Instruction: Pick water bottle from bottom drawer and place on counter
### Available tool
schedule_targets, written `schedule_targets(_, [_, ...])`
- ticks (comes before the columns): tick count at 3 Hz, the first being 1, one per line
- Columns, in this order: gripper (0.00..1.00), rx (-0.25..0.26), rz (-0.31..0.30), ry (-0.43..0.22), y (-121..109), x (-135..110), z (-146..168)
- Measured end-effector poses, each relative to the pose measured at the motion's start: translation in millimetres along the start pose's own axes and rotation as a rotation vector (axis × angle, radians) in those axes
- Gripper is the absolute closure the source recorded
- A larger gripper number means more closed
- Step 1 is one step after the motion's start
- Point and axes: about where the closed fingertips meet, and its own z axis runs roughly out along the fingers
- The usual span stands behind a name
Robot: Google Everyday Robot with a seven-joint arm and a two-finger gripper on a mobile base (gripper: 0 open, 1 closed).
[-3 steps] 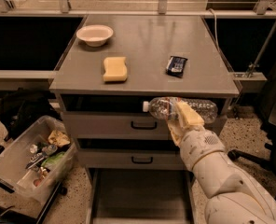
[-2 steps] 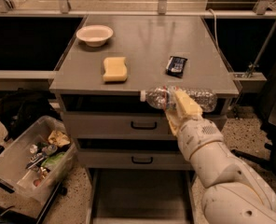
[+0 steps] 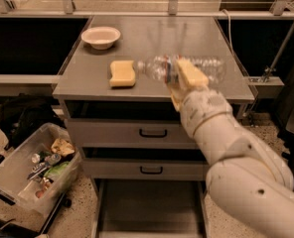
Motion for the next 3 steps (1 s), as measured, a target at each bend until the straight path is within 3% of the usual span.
schedule_targets(1, [1.0,0.046,0.002,-0.004,-27.2,-3.2,9.8])
schedule_targets(2, [1.0,0.044,0.001,-0.004,-26.2,-3.5,9.4])
schedule_targets(3, [1.0,0.043,0.012,-0.01,-32.1,3.5,31.0])
